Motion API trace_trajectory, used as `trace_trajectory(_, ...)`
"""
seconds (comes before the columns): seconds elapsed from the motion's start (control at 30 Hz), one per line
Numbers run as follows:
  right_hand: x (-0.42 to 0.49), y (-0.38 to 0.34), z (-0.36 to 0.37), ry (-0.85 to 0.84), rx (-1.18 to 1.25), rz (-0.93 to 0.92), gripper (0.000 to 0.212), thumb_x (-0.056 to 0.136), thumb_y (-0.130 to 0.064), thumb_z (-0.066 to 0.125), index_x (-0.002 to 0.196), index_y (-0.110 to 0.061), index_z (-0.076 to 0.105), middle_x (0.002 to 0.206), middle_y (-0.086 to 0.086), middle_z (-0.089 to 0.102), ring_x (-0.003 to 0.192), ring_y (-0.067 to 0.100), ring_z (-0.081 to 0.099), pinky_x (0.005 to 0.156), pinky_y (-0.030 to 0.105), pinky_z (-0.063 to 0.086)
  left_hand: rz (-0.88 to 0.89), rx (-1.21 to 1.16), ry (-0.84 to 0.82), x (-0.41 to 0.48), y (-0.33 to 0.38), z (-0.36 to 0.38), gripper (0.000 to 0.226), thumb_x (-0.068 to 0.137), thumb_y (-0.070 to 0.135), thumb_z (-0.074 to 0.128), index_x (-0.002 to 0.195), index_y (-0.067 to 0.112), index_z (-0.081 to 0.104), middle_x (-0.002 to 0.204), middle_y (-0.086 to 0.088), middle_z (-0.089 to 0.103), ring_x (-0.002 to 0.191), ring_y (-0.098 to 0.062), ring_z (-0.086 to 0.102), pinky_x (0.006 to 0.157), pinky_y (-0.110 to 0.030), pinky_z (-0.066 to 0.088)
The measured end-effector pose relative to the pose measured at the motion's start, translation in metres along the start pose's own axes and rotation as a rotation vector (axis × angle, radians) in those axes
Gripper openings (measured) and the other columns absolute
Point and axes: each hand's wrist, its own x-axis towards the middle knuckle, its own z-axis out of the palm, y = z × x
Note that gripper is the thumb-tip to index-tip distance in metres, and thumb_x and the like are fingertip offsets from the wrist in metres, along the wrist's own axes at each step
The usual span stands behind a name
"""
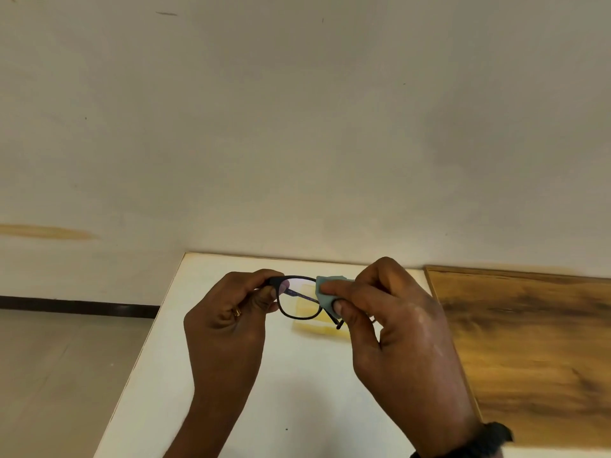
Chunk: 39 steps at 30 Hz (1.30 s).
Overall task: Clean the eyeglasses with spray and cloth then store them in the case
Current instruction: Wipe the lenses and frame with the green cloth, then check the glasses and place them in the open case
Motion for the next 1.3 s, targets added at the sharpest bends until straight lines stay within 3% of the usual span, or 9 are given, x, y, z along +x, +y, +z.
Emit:
trace_trajectory(0.13,0.005,-0.004,-0.015,0.107,0.157,0.019,0.026,0.082,-0.010,0.068,0.101,-0.025,0.077,0.085,-0.008,0.057,0.077,0.006,0.059,0.067,0.009,0.041,0.005,0.025,0.023,0.000,-0.005,-0.001,0.024,0.087,0.006,0.070,0.090,0.030,0.076,0.086,0.004,0.074,0.080,-0.023,0.071,0.076,-0.052,0.058)
trace_trajectory(0.23,0.010,-0.002,-0.042,0.192,0.263,0.075,0.023,0.084,-0.012,0.068,0.101,-0.026,0.075,0.090,-0.002,0.063,0.081,0.016,0.064,0.067,0.021,0.047,-0.022,-0.010,0.052,0.001,-0.008,-0.003,0.029,0.087,-0.005,0.067,0.091,0.022,0.077,0.086,0.001,0.074,0.081,-0.024,0.070,0.077,-0.053,0.058)
trace_trajectory(0.43,-0.010,0.044,-0.046,0.301,0.266,0.368,0.030,0.086,-0.006,0.069,0.089,-0.035,0.071,0.098,-0.001,0.068,0.081,0.016,0.066,0.068,0.032,0.055,-0.034,-0.092,0.078,0.002,-0.008,-0.002,0.016,0.088,0.004,0.068,0.093,0.017,0.076,0.087,-0.001,0.074,0.084,-0.024,0.070,0.077,-0.051,0.060)
trace_trajectory(0.53,-0.049,0.074,-0.008,0.190,0.268,0.645,0.029,0.087,-0.008,0.069,0.083,-0.037,0.072,0.081,-0.010,0.073,0.074,0.011,0.066,0.059,0.011,0.048,-0.045,-0.110,0.077,0.001,-0.012,-0.001,0.019,0.087,0.003,0.067,0.093,0.018,0.077,0.089,-0.002,0.074,0.087,-0.026,0.070,0.078,-0.053,0.059)
trace_trajectory(0.67,-0.085,0.102,0.025,-0.200,0.070,0.788,0.030,0.087,-0.010,0.067,0.070,-0.034,0.069,0.068,-0.017,0.070,0.065,0.003,0.063,0.059,0.017,0.045,-0.009,-0.097,0.065,0.000,-0.013,-0.002,0.023,0.088,0.002,0.068,0.094,0.024,0.076,0.089,0.000,0.074,0.084,-0.026,0.069,0.077,-0.055,0.058)
trace_trajectory(0.77,-0.081,0.121,0.023,-0.352,-0.040,0.819,0.027,0.086,-0.013,0.063,0.068,-0.033,0.068,0.068,-0.014,0.071,0.065,0.005,0.065,0.061,0.024,0.051,0.014,-0.078,0.063,0.000,-0.014,-0.002,0.025,0.089,0.002,0.068,0.095,0.026,0.074,0.090,0.005,0.074,0.081,-0.020,0.068,0.075,-0.056,0.057)
trace_trajectory(0.9,-0.086,0.144,0.020,-0.415,-0.101,0.906,0.022,0.084,-0.013,0.061,0.073,-0.030,0.067,0.069,-0.008,0.072,0.069,0.010,0.068,0.069,0.034,0.058,0.024,-0.044,0.057,-0.001,-0.017,0.000,0.027,0.091,0.004,0.066,0.096,0.030,0.072,0.087,0.015,0.072,0.077,-0.013,0.065,0.075,-0.054,0.057)
trace_trajectory(1.07,-0.089,0.156,0.034,-0.477,-0.080,0.938,0.022,0.086,-0.013,0.063,0.076,-0.032,0.068,0.071,-0.005,0.070,0.066,0.010,0.065,0.061,0.022,0.050,0.041,-0.057,0.052,-0.003,-0.017,0.003,0.017,0.089,0.017,0.066,0.097,0.031,0.072,0.087,0.013,0.071,0.076,-0.010,0.064,0.074,-0.056,0.056)
trace_trajectory(1.3,-0.096,0.160,0.062,-0.458,-0.123,0.967,0.025,0.088,-0.016,0.060,0.080,-0.038,0.066,0.087,-0.002,0.071,0.073,0.012,0.061,0.069,0.026,0.051,0.054,-0.052,0.042,-0.004,-0.016,0.003,0.025,0.091,0.007,0.065,0.098,0.031,0.071,0.089,0.013,0.071,0.078,-0.013,0.065,0.073,-0.053,0.057)
